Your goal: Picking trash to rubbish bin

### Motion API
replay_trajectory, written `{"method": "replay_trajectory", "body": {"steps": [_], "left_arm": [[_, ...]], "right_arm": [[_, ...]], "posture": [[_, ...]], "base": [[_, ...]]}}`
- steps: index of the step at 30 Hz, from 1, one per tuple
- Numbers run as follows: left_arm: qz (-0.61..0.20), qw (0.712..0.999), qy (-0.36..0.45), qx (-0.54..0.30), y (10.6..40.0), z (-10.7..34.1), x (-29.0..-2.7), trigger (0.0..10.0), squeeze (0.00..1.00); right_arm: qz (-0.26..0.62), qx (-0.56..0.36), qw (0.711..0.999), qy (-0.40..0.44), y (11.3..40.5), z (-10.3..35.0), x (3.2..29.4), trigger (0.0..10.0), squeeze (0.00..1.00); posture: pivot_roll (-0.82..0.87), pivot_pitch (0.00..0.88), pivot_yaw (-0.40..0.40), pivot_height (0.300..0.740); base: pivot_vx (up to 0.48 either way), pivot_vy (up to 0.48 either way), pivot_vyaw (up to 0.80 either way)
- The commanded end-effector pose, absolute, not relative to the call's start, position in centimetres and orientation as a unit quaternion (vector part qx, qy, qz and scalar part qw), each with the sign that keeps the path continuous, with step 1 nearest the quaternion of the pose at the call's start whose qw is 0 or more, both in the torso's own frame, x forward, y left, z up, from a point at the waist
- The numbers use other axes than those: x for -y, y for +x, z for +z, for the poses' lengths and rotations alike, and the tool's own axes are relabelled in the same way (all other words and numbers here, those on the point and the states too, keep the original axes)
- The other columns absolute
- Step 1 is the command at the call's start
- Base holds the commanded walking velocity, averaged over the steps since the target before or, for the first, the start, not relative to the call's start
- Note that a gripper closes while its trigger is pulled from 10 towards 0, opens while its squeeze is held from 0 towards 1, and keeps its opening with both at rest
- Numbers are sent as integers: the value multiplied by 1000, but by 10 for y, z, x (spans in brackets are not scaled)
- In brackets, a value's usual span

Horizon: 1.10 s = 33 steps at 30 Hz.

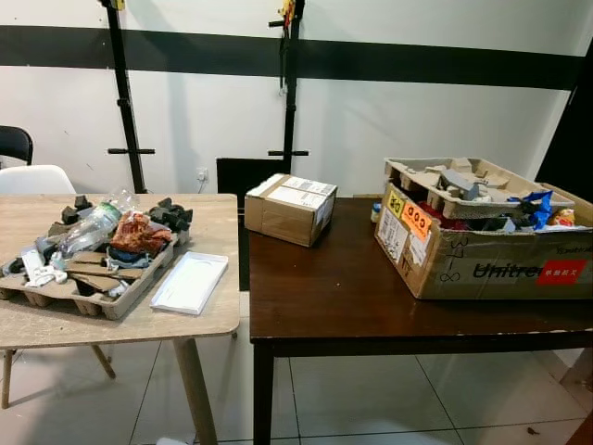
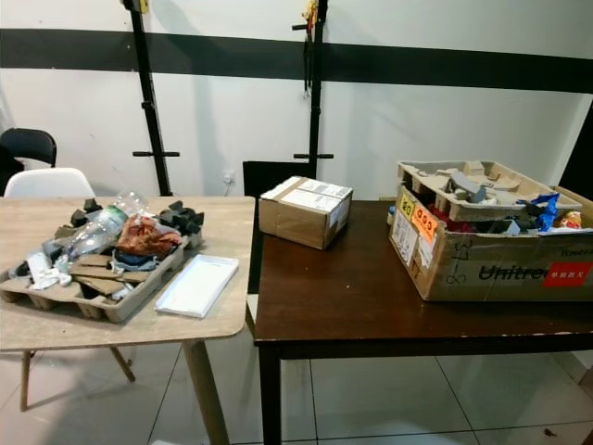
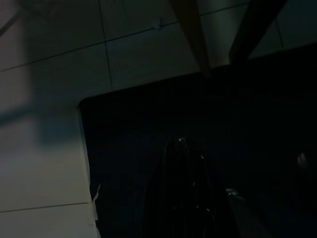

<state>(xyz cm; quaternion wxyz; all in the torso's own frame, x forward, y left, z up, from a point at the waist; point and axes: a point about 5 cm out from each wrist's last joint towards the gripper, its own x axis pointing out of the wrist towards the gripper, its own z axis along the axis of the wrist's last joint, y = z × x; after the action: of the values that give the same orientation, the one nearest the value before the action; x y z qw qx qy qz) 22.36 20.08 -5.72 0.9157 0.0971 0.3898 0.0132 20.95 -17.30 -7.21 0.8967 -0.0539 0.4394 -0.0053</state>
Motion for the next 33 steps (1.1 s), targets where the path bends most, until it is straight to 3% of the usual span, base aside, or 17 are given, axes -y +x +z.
{"method": "replay_trajectory", "body": {"steps": [1,7,10,14,19,21,26,33], "left_arm": [[24,919,83,-385,224,-56,-207,10000,0],[34,929,93,-356,232,-48,-212,10000,0],[51,927,100,-358,233,-47,-214,10000,0],[52,941,122,-311,236,-41,-213,10000,0],[4,921,94,-377,225,-55,-202,10000,0],[-11,893,153,-423,213,-65,-203,10000,0],[21,900,127,-417,213,-65,-205,10000,0],[-5,897,136,-421,210,-67,-200,10000,0]], "right_arm": [[-10,-423,904,-59,212,-70,176,10000,0],[-5,-375,924,-75,219,-62,178,10000,0],[-25,-374,920,-115,219,-62,183,10000,0],[-17,-391,917,-73,215,-65,182,10000,0],[-20,-420,906,-58,206,-72,182,10000,0],[-11,-417,907,-61,204,-73,181,10000,0],[-9,-423,900,-105,201,-74,183,10000,0],[18,-438,891,-117,196,-78,178,10000,0]], "posture": [[33,31,-41,740],[34,38,-44,740],[31,41,-42,740],[32,43,-42,740],[26,45,-43,740],[26,45,-43,740],[21,48,-42,740],[24,48,-41,740]], "base": [[0,0,0],[0,0,0],[0,0,0],[0,0,0],[0,0,0],[0,0,0],[0,0,0],[0,0,0]]}}
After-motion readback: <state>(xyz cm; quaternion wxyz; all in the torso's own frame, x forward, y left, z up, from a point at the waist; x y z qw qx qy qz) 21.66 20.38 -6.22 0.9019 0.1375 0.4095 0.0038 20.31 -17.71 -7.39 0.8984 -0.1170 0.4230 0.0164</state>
